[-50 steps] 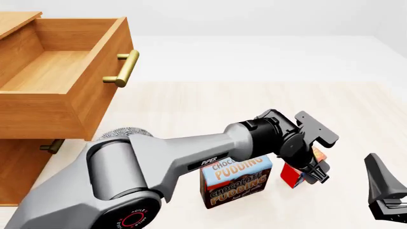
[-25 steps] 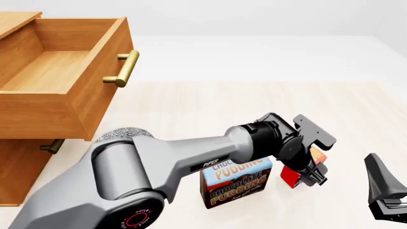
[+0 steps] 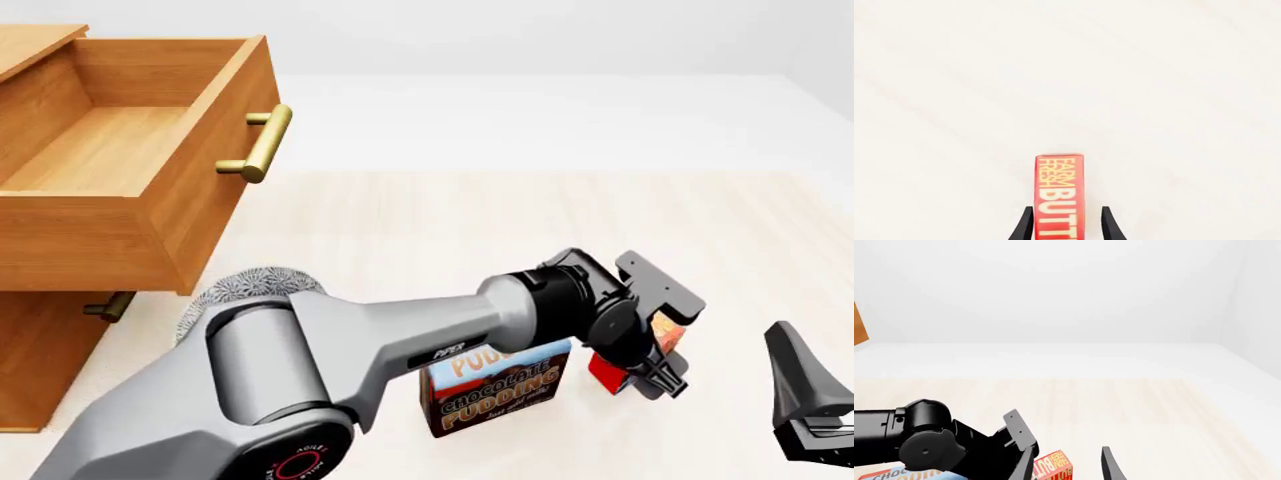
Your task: Put the butter at the back in the top drawer of the cabinet and close it.
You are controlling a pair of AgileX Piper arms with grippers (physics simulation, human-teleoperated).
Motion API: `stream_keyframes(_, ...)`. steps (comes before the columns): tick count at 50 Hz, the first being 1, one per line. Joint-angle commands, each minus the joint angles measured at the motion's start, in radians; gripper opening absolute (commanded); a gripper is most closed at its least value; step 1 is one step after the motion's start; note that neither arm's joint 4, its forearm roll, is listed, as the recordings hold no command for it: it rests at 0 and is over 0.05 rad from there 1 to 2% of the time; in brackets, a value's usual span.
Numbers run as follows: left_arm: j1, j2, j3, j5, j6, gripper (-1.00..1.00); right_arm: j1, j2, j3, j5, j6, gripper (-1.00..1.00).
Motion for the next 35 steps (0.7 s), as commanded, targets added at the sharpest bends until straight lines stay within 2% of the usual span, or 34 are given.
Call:
stream_keyframes(1, -0.003, 0.006, 0.005, -0.006, -0.012, 1.00, 0.000, 0.000, 0.000, 0.000, 0.000, 1.00)
stream_keyframes(13, -0.006, 0.023, -0.008, -0.003, -0.024, 1.00, 0.000, 0.000, 0.000, 0.000, 0.000, 1.00)
stream_keyframes(14, -0.004, 0.023, -0.004, -0.006, -0.022, -1.00, 0.000, 0.000, 0.000, 0.000, 0.000, 1.00)
stream_keyframes(23, -0.009, 0.032, -0.018, 0.002, -0.025, -1.00, 0.000, 0.000, 0.000, 0.000, 0.000, 1.00)
stream_keyframes(24, -0.012, 0.037, -0.024, 0.006, -0.013, -1.00, 0.000, 0.000, 0.000, 0.000, 0.000, 1.00)
stream_keyframes(25, 0.011, 0.009, 0.020, -0.028, 0.026, -1.00, 0.000, 0.000, 0.000, 0.000, 0.000, 1.00)
stream_keyframes(35, -0.005, -0.016, 0.011, -0.015, 0.013, -1.00, 0.000, 0.000, 0.000, 0.000, 0.000, 1.00)
